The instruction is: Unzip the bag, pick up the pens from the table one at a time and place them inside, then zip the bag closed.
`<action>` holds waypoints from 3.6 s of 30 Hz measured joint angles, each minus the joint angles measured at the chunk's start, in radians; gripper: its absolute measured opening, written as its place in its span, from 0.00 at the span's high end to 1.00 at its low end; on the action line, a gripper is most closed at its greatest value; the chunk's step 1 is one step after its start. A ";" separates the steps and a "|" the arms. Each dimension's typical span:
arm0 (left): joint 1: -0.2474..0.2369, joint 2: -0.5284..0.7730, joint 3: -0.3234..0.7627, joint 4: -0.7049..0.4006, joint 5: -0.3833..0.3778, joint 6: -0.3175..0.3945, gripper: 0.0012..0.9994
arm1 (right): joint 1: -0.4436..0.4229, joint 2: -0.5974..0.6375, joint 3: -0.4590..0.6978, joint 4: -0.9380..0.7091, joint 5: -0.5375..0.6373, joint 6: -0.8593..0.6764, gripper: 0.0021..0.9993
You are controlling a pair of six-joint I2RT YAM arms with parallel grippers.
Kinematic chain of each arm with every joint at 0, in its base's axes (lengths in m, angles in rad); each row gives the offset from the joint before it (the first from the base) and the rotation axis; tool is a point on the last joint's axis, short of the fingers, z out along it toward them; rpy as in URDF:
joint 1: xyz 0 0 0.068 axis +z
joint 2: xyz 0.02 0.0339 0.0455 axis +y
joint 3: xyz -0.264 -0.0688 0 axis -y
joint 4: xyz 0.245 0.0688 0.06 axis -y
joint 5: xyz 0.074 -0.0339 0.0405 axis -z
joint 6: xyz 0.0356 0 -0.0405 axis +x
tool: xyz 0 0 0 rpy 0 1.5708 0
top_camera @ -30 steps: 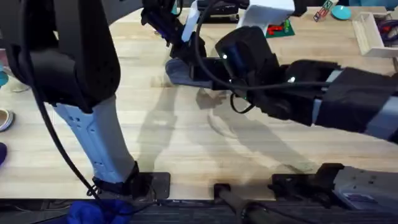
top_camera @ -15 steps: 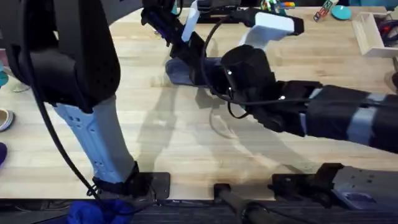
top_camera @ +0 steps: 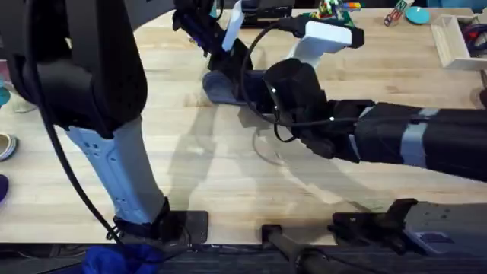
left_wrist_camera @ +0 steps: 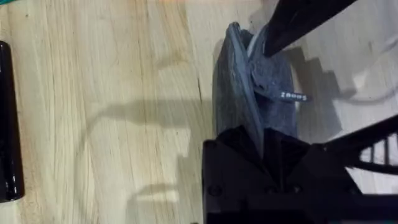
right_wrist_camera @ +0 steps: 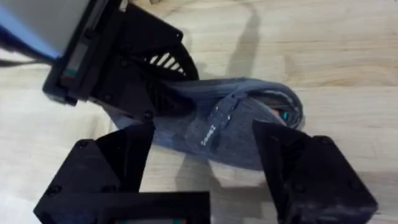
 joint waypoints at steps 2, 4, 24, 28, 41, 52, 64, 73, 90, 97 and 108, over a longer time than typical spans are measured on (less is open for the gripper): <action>0.000 0.000 0.000 0.001 0.000 0.000 0.96 | -0.006 0.010 0.000 0.008 -0.001 0.006 0.07; 0.000 0.000 0.000 0.005 0.000 0.000 0.96 | -0.009 0.019 0.000 0.019 -0.001 0.007 0.08; 0.000 0.000 0.000 0.015 -0.003 -0.007 0.96 | -0.030 0.047 0.000 0.039 -0.005 0.025 0.30; 0.000 0.000 0.000 0.014 -0.003 -0.007 0.96 | -0.036 0.047 0.000 0.034 0.008 0.036 0.32; 0.000 0.000 0.000 0.011 -0.002 -0.007 0.96 | -0.041 0.047 0.000 0.008 0.035 0.065 0.34; 0.000 0.000 0.000 0.012 -0.001 -0.007 0.96 | -0.041 0.084 0.000 0.021 0.063 0.065 0.45; 0.000 0.000 0.000 0.011 -0.002 -0.007 0.96 | -0.050 0.084 0.000 0.001 0.098 0.065 0.88; 0.000 0.000 0.000 0.011 -0.002 -0.007 0.96 | -0.050 0.088 0.000 0.003 0.101 0.064 0.97; -0.001 0.000 0.000 0.008 0.014 -0.007 0.96 | -0.050 -0.026 -0.001 -0.088 0.078 0.026 0.97; -0.003 0.000 0.000 0.008 0.028 -0.007 0.96 | -0.049 -0.065 -0.002 -0.123 0.078 0.015 0.97; -0.011 0.000 0.000 0.011 0.052 -0.007 0.96 | -0.054 -0.093 -0.002 -0.207 0.096 0.013 0.97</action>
